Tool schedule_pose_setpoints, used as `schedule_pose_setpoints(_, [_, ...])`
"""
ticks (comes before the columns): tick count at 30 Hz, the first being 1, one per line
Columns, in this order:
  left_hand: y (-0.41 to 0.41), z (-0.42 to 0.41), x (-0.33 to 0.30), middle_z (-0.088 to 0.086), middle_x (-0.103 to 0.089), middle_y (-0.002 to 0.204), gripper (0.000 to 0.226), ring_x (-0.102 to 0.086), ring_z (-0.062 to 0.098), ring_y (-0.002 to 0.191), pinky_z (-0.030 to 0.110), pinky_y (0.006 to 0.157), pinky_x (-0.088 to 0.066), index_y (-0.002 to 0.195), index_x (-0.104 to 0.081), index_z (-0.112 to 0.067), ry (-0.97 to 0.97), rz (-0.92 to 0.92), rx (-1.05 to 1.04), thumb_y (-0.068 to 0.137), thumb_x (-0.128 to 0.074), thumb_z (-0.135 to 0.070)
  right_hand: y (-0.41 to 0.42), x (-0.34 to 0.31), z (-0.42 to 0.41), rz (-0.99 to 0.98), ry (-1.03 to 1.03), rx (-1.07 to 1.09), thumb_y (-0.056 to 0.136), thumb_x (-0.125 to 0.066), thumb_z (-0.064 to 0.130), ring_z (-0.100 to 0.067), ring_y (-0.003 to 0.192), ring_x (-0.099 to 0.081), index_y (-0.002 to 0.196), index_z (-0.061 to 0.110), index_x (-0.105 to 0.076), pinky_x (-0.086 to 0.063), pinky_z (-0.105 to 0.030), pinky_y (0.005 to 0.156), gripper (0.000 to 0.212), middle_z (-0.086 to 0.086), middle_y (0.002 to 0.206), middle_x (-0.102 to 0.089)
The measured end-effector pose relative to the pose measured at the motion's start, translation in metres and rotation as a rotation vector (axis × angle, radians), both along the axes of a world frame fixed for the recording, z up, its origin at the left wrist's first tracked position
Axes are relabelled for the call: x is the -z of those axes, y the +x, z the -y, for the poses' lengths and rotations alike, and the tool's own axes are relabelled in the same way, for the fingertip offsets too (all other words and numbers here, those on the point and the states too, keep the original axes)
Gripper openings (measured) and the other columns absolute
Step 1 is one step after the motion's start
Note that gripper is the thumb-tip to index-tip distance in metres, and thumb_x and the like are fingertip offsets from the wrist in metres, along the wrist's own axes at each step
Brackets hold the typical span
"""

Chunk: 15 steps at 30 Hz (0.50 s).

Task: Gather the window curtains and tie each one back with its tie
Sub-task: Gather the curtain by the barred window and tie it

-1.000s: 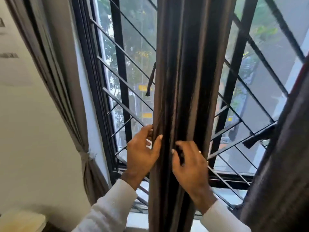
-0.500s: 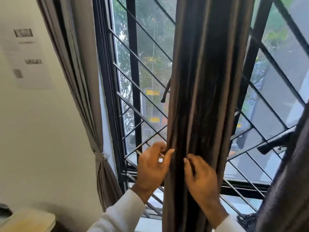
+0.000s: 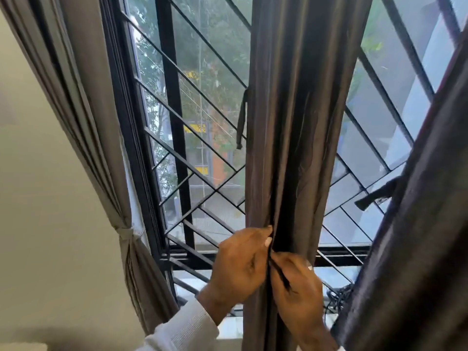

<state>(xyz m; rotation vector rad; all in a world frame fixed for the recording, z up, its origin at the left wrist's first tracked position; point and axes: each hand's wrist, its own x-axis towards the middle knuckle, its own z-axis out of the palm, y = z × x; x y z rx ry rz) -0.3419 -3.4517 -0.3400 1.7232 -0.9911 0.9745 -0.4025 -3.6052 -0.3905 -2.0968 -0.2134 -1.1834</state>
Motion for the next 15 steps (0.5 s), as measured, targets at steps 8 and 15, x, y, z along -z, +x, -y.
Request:
schedule_pose_setpoints(8, [-0.006,-0.003,-0.013,-0.008,-0.076,0.091,0.018,-0.072,0.006,0.078,0.028,0.071,-0.062,0.116,-0.074,-0.018,-0.055,-0.146,-0.114,0.099,-0.08,-0.019,0.001,-0.023,0.019,0.022,0.076,0.031,0.097,-0.07,0.017,-0.02,0.11,-0.064,0.122,0.012,-0.075,-0.051,-0.029,0.096,0.026,0.003,0.118,-0.066])
schedule_pose_setpoints(15, [-0.01,-0.018,-0.008,-0.01,-0.074,0.09,0.012,-0.073,0.006,0.081,0.034,0.07,-0.063,0.106,-0.072,-0.02,-0.028,-0.165,-0.184,0.099,-0.08,-0.016,0.017,-0.033,0.023,-0.004,0.122,0.092,0.099,-0.073,0.029,-0.004,0.063,-0.047,0.081,0.03,-0.051,-0.039,-0.017,0.061,0.028,0.015,0.071,-0.047])
